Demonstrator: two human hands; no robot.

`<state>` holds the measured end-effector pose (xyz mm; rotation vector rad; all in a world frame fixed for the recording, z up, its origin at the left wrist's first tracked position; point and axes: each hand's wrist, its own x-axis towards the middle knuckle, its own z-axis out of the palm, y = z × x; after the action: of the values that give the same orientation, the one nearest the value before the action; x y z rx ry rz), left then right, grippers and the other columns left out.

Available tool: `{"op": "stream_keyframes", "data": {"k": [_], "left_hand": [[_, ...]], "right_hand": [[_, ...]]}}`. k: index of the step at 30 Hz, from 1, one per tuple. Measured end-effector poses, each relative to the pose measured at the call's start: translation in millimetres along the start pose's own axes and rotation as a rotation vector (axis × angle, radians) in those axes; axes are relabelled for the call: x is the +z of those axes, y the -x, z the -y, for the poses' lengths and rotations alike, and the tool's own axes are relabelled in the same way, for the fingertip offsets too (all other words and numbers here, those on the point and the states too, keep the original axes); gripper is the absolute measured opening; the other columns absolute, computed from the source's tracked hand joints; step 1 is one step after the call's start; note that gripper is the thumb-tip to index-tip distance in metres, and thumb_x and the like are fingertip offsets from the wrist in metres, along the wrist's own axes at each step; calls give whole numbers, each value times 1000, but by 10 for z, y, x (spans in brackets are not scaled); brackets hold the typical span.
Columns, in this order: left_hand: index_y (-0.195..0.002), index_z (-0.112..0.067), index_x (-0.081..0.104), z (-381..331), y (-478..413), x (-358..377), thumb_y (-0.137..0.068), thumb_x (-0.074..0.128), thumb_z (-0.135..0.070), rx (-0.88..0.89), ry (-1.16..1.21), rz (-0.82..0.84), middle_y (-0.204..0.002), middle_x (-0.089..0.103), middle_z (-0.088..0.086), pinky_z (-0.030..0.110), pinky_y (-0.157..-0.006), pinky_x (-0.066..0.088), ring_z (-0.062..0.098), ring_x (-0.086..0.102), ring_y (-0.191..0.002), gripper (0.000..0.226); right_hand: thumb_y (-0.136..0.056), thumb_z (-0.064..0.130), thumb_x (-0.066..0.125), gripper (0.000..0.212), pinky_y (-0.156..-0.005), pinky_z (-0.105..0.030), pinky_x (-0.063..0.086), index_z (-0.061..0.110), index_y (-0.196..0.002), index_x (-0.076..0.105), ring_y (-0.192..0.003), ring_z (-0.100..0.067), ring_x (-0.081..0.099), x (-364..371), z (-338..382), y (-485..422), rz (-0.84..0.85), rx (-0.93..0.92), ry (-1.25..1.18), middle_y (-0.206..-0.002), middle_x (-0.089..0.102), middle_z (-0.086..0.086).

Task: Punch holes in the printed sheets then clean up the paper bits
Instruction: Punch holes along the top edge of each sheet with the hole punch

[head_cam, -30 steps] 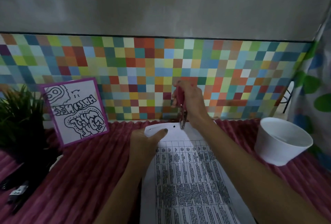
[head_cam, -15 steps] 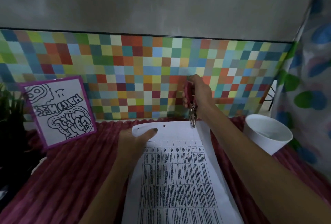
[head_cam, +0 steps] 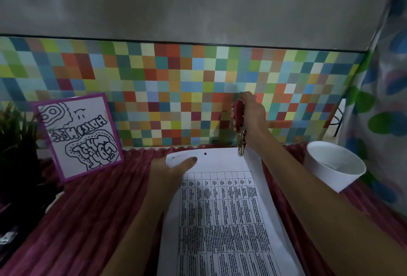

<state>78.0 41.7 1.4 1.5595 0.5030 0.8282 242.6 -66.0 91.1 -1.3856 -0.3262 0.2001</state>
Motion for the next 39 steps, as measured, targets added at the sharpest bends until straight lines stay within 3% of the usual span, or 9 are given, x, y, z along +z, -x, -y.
{"op": "stream_keyframes", "data": {"k": [6,10,13,16,20,24,26,34,39], "left_hand": [[-46,-14,44,40,-17,-4,-76,81,-9,4,-10,-14,-41,46,-4,15,-36,32,4,38,-33,48],[-40,-18,53,19,12,4,-76,79,-4,23,-4,-5,-37,47,-11,14,-37,34,0,41,-31,46],[-64,-4,70,26,0,-3,-76,80,-6,38,28,-1,-46,58,-7,18,-45,43,4,53,-40,16],[-69,13,65,77,-32,-18,-74,83,-15,38,24,-12,-60,63,11,28,-52,47,18,60,-53,34],[-54,-14,62,45,-17,-13,-75,81,-11,12,-16,-4,-51,63,-3,20,-45,45,9,59,-45,28],[-50,-5,58,73,-30,-20,-75,82,-13,6,-25,-22,-46,59,9,21,-43,43,10,53,-41,35],[-58,5,63,85,-38,-21,-74,82,-15,3,-8,-21,-57,63,24,28,-48,47,17,57,-47,32],[-50,-6,54,135,-34,-13,-75,80,-9,-2,-20,-47,-49,53,7,20,-41,39,14,48,-41,37],[-54,0,56,172,-43,-23,-74,82,-10,-21,-13,-55,-50,49,8,24,-43,36,14,43,-43,34]], "right_hand": [[-91,32,47,35,-43,-27,37,9,-67,60,-43,-21,45,15,-21,4,-17,-31,41,-57,54,-8],[-92,32,46,36,-43,-27,38,10,-67,60,-43,-20,46,13,-27,3,-27,-18,47,-56,54,-7],[-92,31,46,36,-43,-27,39,10,-66,60,-42,-20,46,11,-24,8,-26,-20,29,-53,55,-6],[-91,30,46,35,-42,-26,37,9,-67,61,-41,-20,45,16,-37,1,-53,-29,17,-53,55,-7],[-89,30,46,33,-43,-28,34,8,-67,56,-41,-21,41,20,-79,-23,-92,-57,23,-56,50,-11],[-90,29,47,31,-42,-26,33,9,-68,56,-40,-20,40,11,-92,-27,-77,-62,-1,-54,50,-9],[-91,29,48,32,-42,-26,34,9,-68,59,-39,-20,41,1,-69,-17,-24,-38,-51,-53,51,-7],[-90,28,43,33,-46,-27,45,3,-91,65,-47,-22,49,-80,-61,-18,444,21,-204,-69,59,-13],[-91,24,39,33,-49,-29,44,2,-95,64,-48,-22,49,-102,-73,6,489,20,-208,-70,58,-13]]}}
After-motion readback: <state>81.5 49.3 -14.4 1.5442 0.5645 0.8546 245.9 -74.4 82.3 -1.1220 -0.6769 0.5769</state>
